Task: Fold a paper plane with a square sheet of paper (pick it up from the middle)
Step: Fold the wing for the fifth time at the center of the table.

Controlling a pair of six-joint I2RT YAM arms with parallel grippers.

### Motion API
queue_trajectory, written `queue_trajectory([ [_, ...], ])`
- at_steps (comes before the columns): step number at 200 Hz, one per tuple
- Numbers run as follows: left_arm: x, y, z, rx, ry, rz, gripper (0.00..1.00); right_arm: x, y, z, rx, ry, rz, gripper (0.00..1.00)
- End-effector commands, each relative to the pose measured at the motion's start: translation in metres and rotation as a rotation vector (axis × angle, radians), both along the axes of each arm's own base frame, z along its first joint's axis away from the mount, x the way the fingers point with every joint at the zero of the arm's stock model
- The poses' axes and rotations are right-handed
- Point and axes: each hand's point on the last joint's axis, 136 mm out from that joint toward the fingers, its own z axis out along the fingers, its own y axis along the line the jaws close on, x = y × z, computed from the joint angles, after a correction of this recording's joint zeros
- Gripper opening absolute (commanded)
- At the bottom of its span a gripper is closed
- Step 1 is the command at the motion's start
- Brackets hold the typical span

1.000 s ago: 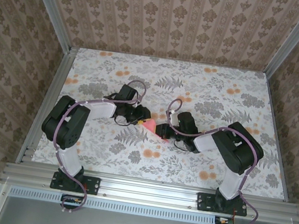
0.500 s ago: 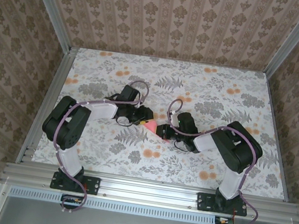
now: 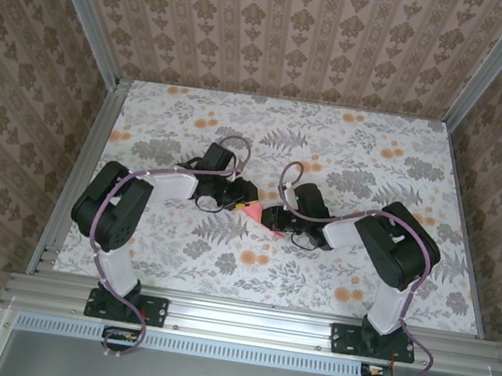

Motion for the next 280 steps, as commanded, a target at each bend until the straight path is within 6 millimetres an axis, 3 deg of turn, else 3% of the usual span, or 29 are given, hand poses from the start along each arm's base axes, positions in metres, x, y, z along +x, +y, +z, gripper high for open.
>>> queue_trajectory([
  [1,0.006,-0.007,0.004,-0.014,-0.026,-0.032,0.38,-0.004,-0.012,-0.025,-0.068,0.109,-0.044,0.13],
  [84,0.004,-0.007,-0.001,-0.010,-0.023,-0.037,0.38,0.000,-0.017,-0.029,-0.061,0.189,-0.085,0.13],
  [217,0.008,-0.001,-0.028,0.057,0.017,-0.022,0.35,-0.005,-0.017,-0.037,-0.082,0.241,-0.067,0.13],
  [247,0.007,0.004,-0.035,0.083,0.036,-0.014,0.34,-0.005,-0.015,-0.029,-0.072,0.234,-0.045,0.16],
  [280,0.005,0.009,-0.041,0.105,0.068,0.001,0.34,-0.002,-0.012,0.002,-0.034,0.193,0.006,0.25],
])
